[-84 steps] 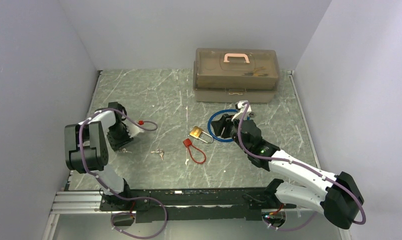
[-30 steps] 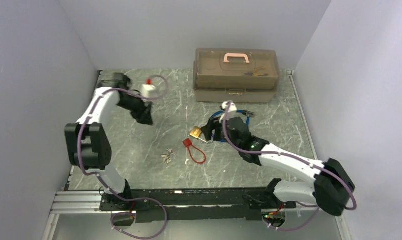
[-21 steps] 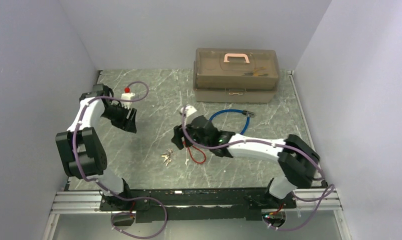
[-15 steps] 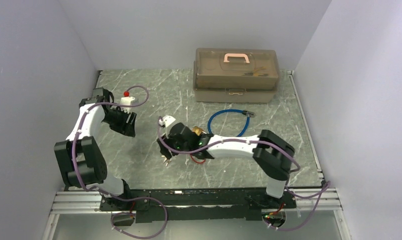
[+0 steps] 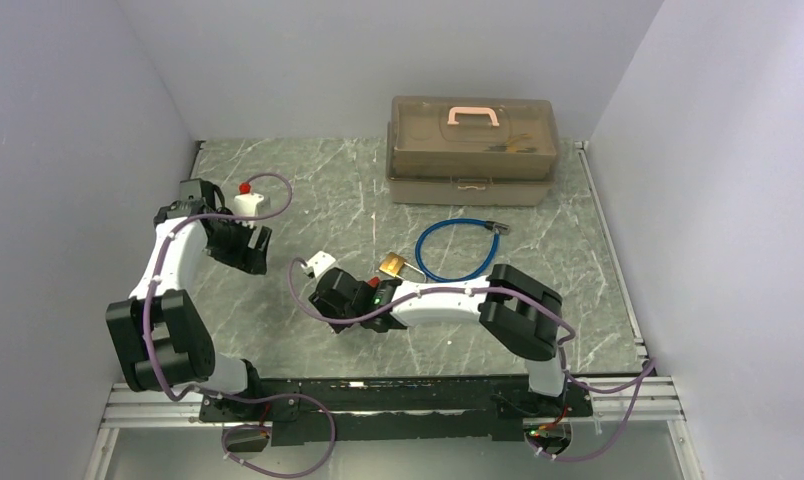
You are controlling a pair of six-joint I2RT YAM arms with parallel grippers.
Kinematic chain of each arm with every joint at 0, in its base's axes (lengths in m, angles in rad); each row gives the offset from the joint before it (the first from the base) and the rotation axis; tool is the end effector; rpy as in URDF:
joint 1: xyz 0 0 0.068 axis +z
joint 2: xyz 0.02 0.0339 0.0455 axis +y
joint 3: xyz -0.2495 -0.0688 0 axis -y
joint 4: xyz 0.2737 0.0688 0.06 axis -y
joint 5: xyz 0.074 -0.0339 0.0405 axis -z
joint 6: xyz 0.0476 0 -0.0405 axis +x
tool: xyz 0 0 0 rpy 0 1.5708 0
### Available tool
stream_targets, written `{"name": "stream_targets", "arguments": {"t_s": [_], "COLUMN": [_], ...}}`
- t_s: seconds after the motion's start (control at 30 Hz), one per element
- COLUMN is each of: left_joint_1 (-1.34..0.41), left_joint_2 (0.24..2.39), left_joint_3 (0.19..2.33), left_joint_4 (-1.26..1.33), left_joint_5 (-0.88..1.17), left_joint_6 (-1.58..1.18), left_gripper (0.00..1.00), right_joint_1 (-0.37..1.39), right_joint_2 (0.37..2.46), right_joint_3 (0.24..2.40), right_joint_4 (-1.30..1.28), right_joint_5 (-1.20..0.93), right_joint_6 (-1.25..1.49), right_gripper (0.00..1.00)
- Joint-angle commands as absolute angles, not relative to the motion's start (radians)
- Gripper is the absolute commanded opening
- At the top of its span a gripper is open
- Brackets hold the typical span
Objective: Unlock with the key
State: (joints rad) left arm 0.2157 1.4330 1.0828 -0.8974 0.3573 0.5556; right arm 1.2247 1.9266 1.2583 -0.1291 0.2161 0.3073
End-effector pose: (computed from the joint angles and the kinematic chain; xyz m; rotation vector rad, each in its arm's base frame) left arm 0.2977 0.0482 0.2106 0.5343 2.6444 -0.2858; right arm 0.1599 0.4133 0.1386 -0.9665 2.1963 0.4893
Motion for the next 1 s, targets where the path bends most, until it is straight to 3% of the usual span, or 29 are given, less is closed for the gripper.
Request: {"name": "stream_targets", "arguments": {"t_s": [0.0, 0.27, 0.33, 0.57, 0.97], "left_joint_1": [0.221, 0.222, 0.221, 0.220, 0.221], "left_joint_2": [1.359, 1.309, 1.295, 1.272, 1.275], "left_joint_3": [1.080, 1.058, 1.049, 1.028, 1.002], "left_joint_4": [-0.880, -0.890, -0.883, -0.877, -0.862], "left_joint_5": [0.351, 0.351, 0.350, 0.370, 0.356], "left_joint_6": [0.545, 0.554, 0.555, 0.564, 0.567], "left_gripper": [0.82, 0.84, 0.99, 0.99, 0.99], "right_joint_1": [1.233, 1.230, 1.226, 1.211, 1.210], "right_joint_2": [1.938, 1.983, 1.991, 1.984, 1.968], "right_joint_3": [1.270, 1.290, 1.293, 1.272, 1.267], "right_joint_4": [-0.117, -0.098, -0.096, -0.052, -0.007], "right_joint_5": [0.271, 0.286, 0.287, 0.280, 0.223], "right_joint_6": [0.330, 0.328, 0.333, 0.339, 0.315], "right_gripper": [0.47, 0.40, 0.38, 0.26, 0.32]}}
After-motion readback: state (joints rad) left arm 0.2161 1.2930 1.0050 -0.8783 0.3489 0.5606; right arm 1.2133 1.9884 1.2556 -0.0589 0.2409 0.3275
